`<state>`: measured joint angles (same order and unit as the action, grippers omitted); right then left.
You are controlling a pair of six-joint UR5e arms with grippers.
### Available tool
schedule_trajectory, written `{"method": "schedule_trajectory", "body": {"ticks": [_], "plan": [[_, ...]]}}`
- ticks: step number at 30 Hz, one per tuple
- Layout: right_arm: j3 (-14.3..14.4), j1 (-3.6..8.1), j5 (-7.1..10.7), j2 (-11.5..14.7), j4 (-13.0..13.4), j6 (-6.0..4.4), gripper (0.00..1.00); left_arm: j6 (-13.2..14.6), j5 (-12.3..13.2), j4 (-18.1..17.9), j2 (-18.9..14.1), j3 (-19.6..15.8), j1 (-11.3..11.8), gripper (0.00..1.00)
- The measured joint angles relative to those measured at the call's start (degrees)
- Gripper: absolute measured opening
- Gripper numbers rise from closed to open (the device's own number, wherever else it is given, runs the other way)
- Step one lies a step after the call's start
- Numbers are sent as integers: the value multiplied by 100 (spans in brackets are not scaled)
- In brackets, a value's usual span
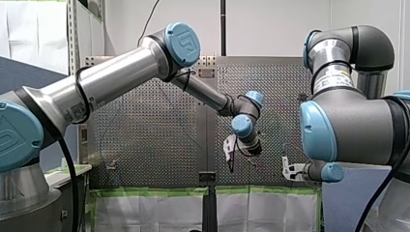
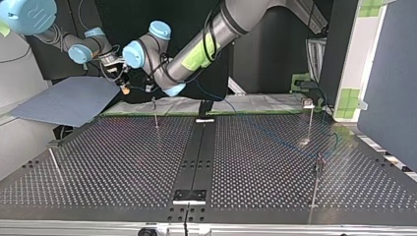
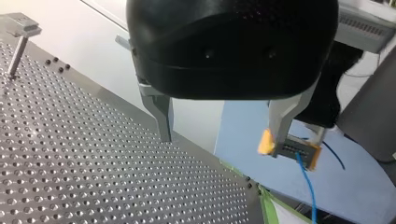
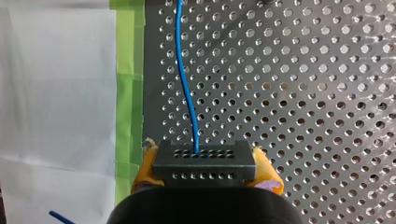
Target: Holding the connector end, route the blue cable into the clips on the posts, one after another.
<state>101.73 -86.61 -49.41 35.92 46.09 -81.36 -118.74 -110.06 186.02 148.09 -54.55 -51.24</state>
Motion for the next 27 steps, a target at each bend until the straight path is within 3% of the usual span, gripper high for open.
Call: {"method": "schedule_trajectory", "body": {"ticks": [4,17,21,27], "plan": [[0,-11,1,0,18,-31,0,59,50,220,9,221,53,100],[0,-39,1,1,24,-40,0,180,-416,949,17,372,128,100],[-3,-51,1,0,24,-40,0,184,-384,1193,31,374,123,100],[-14,-64,-1,0,20,-40,0,245,-118,1580,296,373,88,100]]}}
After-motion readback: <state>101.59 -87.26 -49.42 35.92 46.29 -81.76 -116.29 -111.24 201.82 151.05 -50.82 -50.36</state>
